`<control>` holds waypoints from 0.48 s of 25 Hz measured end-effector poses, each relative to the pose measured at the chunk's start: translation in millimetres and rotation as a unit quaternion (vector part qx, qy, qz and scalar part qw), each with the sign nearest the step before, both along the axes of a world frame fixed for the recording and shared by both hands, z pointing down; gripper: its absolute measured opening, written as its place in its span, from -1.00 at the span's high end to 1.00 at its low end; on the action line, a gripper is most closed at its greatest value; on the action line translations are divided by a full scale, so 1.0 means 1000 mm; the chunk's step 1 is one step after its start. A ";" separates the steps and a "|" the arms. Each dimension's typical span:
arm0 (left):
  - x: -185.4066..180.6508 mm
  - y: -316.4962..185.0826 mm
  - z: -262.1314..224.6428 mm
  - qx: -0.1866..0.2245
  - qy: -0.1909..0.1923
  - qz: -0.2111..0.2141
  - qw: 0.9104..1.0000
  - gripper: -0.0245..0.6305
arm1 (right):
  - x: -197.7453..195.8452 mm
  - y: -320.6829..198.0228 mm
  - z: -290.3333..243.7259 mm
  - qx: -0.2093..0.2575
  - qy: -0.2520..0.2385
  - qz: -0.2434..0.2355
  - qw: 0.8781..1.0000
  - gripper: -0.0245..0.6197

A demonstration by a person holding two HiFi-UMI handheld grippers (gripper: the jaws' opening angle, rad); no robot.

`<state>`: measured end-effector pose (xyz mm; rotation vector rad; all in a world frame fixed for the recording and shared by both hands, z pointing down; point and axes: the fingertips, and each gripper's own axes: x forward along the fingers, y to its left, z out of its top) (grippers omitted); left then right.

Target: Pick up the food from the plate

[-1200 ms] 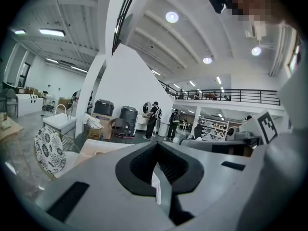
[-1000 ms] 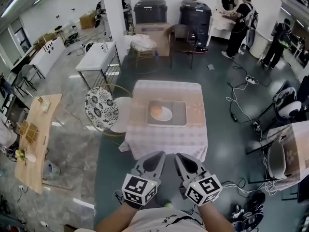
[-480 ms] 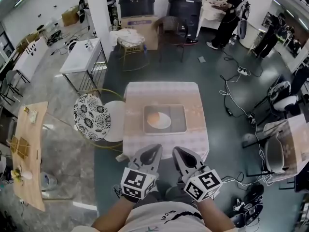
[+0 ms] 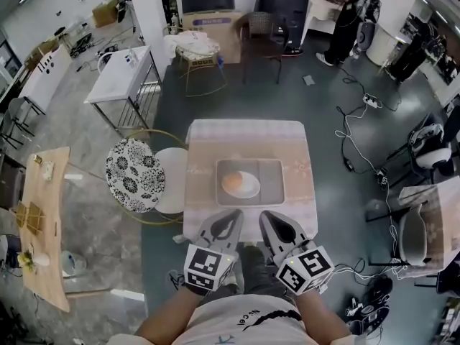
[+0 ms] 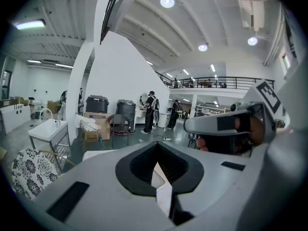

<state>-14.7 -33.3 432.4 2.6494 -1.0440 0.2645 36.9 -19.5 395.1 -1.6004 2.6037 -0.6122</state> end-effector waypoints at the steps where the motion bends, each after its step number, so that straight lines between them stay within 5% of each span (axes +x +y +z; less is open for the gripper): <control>1: 0.003 -0.009 0.003 -0.001 -0.004 0.000 1.000 0.91 | 0.002 -0.011 0.002 -0.001 0.000 -0.003 1.000 0.88; 12: 0.022 -0.104 0.049 -0.030 -0.048 -0.026 0.998 0.91 | 0.022 -0.121 0.038 -0.036 -0.016 -0.046 0.998 0.88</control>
